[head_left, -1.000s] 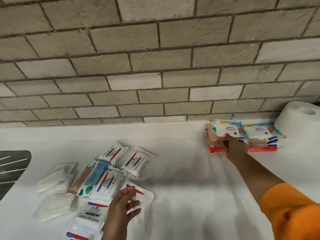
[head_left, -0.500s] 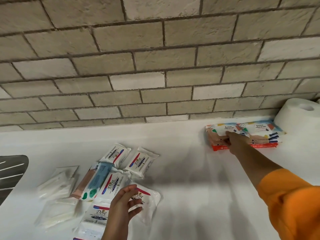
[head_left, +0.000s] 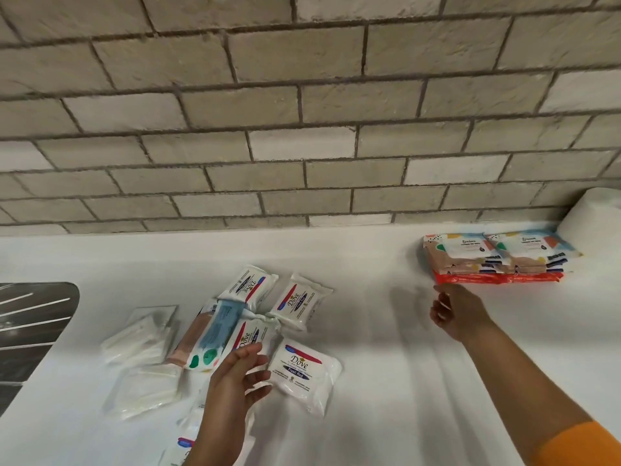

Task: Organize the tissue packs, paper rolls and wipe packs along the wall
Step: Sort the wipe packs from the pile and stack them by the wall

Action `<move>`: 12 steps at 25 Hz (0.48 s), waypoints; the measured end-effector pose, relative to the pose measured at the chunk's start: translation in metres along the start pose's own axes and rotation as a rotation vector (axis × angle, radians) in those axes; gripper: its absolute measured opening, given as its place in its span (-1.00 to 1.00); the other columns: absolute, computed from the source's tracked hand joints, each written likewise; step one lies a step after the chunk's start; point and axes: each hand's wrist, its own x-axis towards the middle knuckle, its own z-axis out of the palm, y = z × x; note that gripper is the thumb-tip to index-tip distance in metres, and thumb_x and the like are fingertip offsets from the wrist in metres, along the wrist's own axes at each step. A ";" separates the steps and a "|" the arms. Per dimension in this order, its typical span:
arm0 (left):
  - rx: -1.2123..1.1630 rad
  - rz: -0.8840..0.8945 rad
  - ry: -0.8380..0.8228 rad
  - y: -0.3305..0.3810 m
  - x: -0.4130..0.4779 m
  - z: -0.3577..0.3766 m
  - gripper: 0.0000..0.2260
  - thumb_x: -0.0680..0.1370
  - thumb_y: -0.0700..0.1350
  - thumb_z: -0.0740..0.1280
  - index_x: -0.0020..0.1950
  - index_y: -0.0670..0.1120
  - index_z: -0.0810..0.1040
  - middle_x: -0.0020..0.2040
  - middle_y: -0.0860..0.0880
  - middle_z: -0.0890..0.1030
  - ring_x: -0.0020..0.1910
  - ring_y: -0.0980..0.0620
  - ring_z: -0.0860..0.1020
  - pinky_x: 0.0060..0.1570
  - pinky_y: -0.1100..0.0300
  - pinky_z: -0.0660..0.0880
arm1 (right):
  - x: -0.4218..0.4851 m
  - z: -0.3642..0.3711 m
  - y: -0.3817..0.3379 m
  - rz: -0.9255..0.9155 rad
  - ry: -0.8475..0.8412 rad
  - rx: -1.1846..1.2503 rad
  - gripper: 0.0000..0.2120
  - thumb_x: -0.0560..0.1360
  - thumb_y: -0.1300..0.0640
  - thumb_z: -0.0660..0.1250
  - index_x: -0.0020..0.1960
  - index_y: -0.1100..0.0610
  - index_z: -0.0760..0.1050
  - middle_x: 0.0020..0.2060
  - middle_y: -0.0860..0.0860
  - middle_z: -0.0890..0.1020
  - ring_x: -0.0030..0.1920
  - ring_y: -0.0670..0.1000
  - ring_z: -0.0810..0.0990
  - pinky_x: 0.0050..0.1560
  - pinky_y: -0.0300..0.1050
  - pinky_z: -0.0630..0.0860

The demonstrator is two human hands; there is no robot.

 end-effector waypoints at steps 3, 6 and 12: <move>0.012 0.009 0.010 -0.002 0.004 -0.015 -0.87 0.60 -0.25 0.32 0.07 -0.16 0.65 -0.05 -0.19 0.64 -0.16 -0.16 0.58 -0.15 0.02 0.55 | -0.040 0.015 0.047 -0.019 -0.120 -0.160 -0.86 0.54 0.35 0.31 -0.10 0.13 0.48 -0.31 0.07 0.44 -0.36 0.04 0.39 -0.30 -0.13 0.35; 0.053 0.031 0.022 -0.006 0.009 -0.032 -0.87 0.59 -0.29 0.32 0.06 -0.18 0.65 -0.05 -0.21 0.64 -0.17 -0.18 0.59 -0.16 0.04 0.56 | -0.077 0.028 0.095 -0.031 -0.233 -0.316 -0.87 0.53 0.33 0.34 0.00 0.12 0.53 -0.32 0.06 0.50 -0.36 0.03 0.44 -0.28 -0.13 0.40; 0.210 0.052 0.007 -0.013 0.013 -0.060 -0.89 0.60 -0.35 0.31 0.02 -0.23 0.62 -0.16 -0.29 0.65 -0.24 -0.16 0.58 -0.21 0.04 0.57 | -0.126 0.061 0.144 -0.011 -0.403 -0.547 -0.87 0.52 0.29 0.40 0.06 0.18 0.59 -0.33 0.07 0.57 -0.34 0.05 0.51 -0.31 -0.13 0.46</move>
